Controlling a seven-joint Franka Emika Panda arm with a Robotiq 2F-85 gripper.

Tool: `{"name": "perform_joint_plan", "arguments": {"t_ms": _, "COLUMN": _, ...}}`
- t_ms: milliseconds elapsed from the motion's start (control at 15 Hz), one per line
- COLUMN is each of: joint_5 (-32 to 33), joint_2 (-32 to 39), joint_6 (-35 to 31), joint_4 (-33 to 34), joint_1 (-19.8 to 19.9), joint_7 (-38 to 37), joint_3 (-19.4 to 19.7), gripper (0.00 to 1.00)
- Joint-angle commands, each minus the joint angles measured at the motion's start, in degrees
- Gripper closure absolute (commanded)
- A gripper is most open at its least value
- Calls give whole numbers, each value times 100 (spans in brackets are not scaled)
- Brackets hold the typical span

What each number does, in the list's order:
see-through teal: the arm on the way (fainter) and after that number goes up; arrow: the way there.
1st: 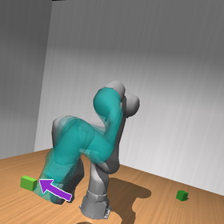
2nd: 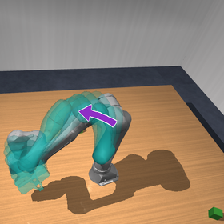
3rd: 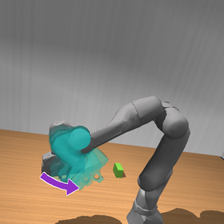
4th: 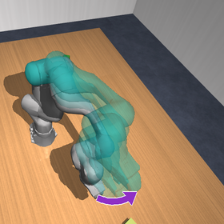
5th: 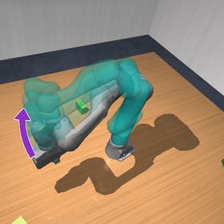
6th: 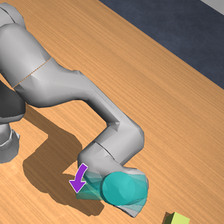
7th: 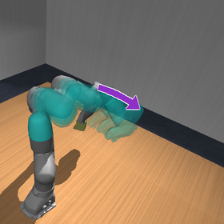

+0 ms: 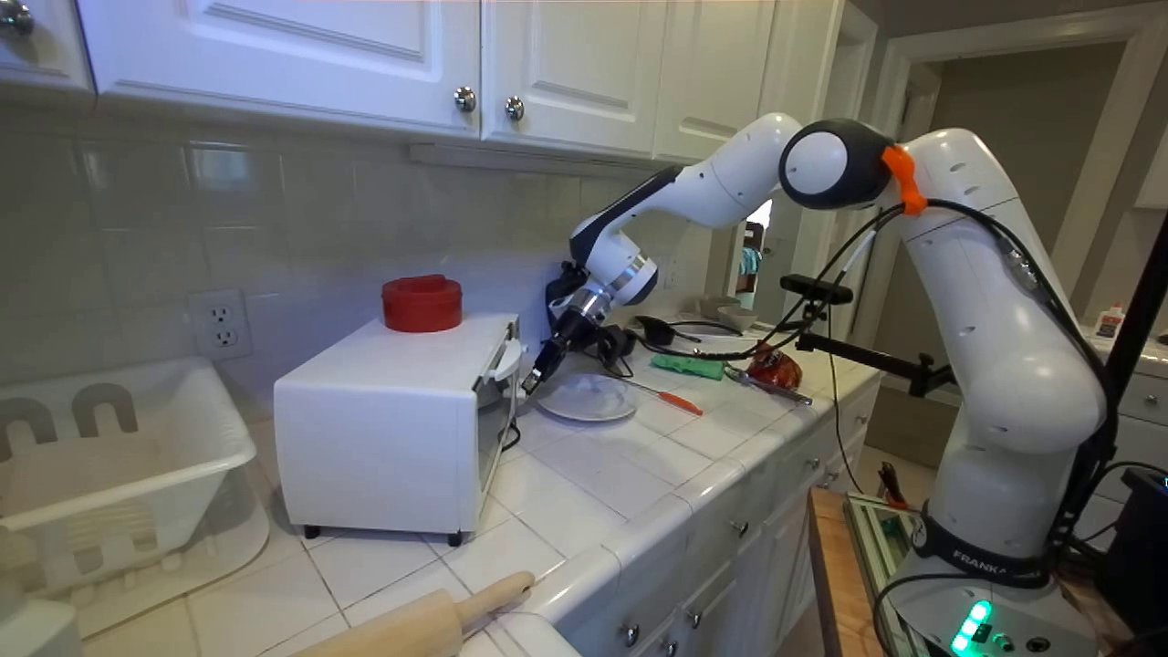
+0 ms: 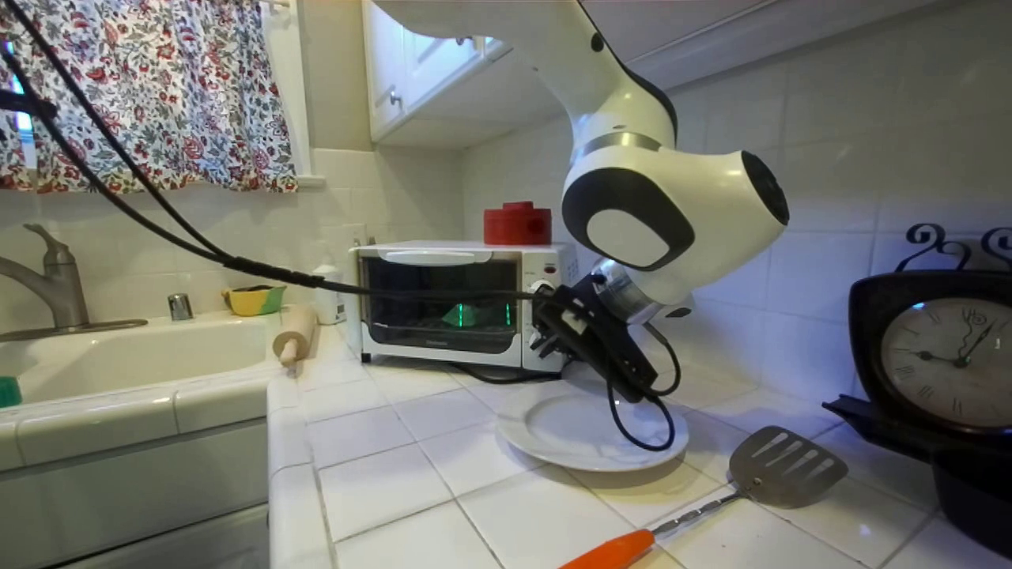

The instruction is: Close the door to the oven

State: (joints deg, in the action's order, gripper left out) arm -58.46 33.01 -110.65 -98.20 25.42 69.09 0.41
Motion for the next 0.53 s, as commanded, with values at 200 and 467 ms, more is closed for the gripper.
{"name": "perform_joint_plan", "arguments": {"t_ms": 200, "joint_5": 50, "joint_2": -220, "joint_6": -130, "joint_4": -59, "joint_1": -434, "joint_7": -14, "joint_3": 341, "gripper": 55}}
{"name": "perform_joint_plan", "arguments": {"t_ms": 467, "joint_5": 422, "joint_2": -963, "joint_6": -1642, "joint_4": -1012, "joint_1": -1137, "joint_7": -94, "joint_3": 527, "gripper": 27}}
